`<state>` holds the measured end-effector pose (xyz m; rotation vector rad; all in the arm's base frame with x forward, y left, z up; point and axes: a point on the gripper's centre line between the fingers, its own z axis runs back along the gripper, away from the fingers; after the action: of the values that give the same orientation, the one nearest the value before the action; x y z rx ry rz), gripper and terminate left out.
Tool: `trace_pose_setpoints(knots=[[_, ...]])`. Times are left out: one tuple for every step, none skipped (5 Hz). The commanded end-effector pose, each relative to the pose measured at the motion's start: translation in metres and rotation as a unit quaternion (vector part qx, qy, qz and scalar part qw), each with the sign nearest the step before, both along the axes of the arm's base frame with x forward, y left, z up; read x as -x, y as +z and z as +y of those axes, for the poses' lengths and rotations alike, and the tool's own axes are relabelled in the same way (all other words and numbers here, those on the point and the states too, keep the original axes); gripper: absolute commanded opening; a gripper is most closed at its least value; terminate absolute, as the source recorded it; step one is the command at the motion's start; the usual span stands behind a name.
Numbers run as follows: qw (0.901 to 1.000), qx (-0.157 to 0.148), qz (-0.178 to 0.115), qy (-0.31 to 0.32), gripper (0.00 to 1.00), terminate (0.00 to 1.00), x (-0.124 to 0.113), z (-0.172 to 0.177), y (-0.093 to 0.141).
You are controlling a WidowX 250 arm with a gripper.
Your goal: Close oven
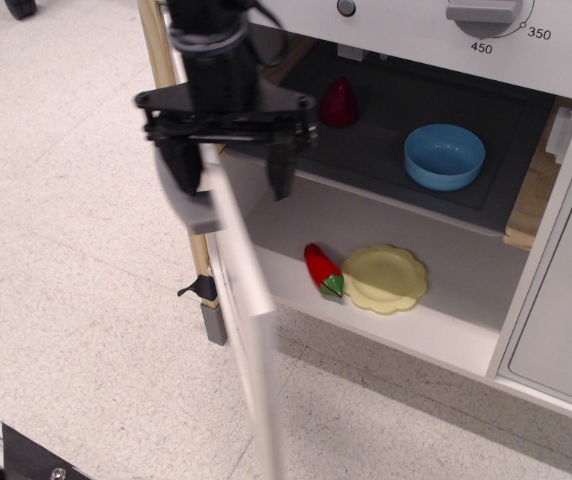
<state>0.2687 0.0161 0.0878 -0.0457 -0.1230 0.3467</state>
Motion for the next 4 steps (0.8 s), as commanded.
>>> trace_pose_setpoints(knots=[[0.9987, 0.026, -0.043, -0.004, 1.0, 0.0, -0.03, -0.045, 0.025], [0.9976, 0.037, -0.059, 0.006, 1.0, 0.0, -0.041, -0.067, 0.031], [0.9974, 0.034, -0.063, 0.005, 1.0, 0.0, -0.037, -0.075, 0.034], [0.9977, 0.03, -0.055, -0.026, 1.0, 0.0, -0.013, -0.066, 0.038]])
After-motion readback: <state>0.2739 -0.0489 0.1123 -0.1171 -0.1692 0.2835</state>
